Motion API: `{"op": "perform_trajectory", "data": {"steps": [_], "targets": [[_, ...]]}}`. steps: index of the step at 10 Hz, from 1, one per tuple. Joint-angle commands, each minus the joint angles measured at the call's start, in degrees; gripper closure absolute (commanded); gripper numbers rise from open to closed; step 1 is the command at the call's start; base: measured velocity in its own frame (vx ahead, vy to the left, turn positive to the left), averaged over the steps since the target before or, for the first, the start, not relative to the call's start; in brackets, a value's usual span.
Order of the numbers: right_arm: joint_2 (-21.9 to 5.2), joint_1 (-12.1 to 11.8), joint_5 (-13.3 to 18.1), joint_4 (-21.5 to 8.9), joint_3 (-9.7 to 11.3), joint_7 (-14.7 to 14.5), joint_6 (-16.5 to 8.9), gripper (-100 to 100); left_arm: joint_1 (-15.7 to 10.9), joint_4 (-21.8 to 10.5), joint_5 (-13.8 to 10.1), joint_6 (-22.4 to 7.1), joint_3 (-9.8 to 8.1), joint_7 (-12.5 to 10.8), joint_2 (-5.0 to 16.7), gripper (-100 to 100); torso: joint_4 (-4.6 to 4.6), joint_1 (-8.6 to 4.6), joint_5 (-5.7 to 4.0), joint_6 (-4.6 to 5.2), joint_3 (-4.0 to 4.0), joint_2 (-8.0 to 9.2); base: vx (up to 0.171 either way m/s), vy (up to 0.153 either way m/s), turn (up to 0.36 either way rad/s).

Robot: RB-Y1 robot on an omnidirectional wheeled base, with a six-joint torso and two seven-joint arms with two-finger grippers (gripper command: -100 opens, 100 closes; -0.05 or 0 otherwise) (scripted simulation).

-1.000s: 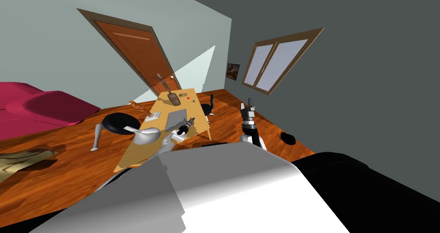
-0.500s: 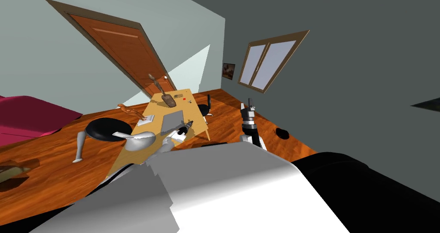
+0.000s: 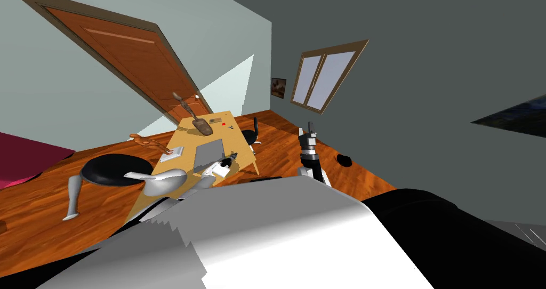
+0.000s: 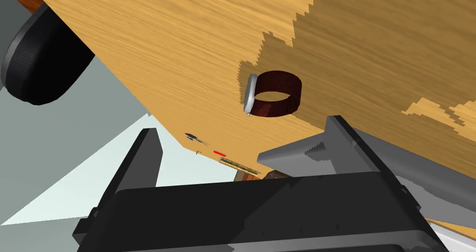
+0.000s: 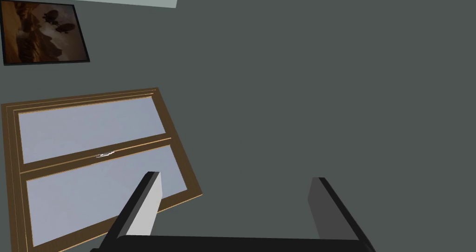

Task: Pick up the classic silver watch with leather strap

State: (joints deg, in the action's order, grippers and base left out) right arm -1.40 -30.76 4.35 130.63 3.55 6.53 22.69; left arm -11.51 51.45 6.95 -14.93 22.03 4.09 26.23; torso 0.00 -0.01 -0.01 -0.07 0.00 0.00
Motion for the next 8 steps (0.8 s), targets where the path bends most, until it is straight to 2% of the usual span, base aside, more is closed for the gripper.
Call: {"op": "perform_trajectory", "data": {"steps": [1, 2, 3, 5, 8], "targets": [[0.0, 0.0, 0.0, 0.0, 0.0, 0.0, 0.0, 0, -1.1, -2.3, -0.3, -1.2, 0.8, 0.1, 0.3, -100, 0.0, 0.0, 0.0, 0.0, 0.0, 0.0, -0.001, 0.0, -0.106], [0.0, 0.0, 0.0, 0.0, 0.0, 0.0, 0.0, 0, -1.8, -3.9, -0.4, -2.3, 1.34, 0.1, 0.5, -100, 0.0, -0.01, 0.0, 0.02, 0.0, 0.0, -0.001, 0.002, -0.176], [0.0, 0.0, 0.0, 0.0, 0.0, 0.0, 0.0, 0, -1.8, -3.9, -0.4, -2.3, 1.34, 0.1, 0.5, -100, 0.0, 0.0, 0.0, 0.02, 0.0, 0.0, -0.002, 0.006, -0.058], [0.0, 0.0, 0.0, 0.0, 0.0, 0.0, 0.0, 0, -3.5, -7.5, -0.5, -4.6, 2.59, 0.2, 1.1, -100, 0.0, 0.0, 0.0, 0.01, -0.01, -0.01, 0.0, 0.002, -0.14], [0.0, 0.0, 0.0, 0.0, 0.0, 0.0, 0.0, 0, -4.0, -8.2, -0.7, -4.9, 2.81, 0.3, 1.1, -100, 0.0, 0.0, 0.0, 0.0, -0.01, -0.02, 0.001, 0.004, -0.05]]}}
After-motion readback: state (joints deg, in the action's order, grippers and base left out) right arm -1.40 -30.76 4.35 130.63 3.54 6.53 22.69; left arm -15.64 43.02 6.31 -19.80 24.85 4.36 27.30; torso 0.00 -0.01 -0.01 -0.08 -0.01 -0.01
